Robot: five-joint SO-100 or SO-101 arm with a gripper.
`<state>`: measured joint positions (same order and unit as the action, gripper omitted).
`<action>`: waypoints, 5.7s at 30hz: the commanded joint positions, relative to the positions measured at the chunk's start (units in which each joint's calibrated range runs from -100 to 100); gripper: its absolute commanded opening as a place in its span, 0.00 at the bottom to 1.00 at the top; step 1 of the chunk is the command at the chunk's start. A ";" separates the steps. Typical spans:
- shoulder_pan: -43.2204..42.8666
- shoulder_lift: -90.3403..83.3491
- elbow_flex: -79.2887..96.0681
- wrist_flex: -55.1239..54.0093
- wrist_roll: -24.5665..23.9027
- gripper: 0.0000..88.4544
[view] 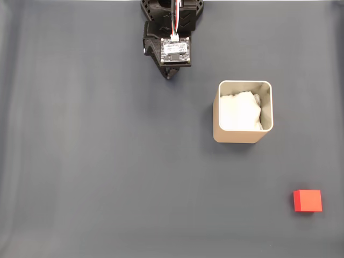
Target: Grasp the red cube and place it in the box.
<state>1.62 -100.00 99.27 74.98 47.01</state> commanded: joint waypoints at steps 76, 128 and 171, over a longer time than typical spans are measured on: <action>-30.33 68.37 -90.70 -9.86 -1.95 0.02; -27.49 115.45 -127.89 -22.91 -0.98 0.33; -24.02 135.44 -136.46 -34.64 -0.68 0.47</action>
<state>-21.98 35.98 -33.42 41.27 45.93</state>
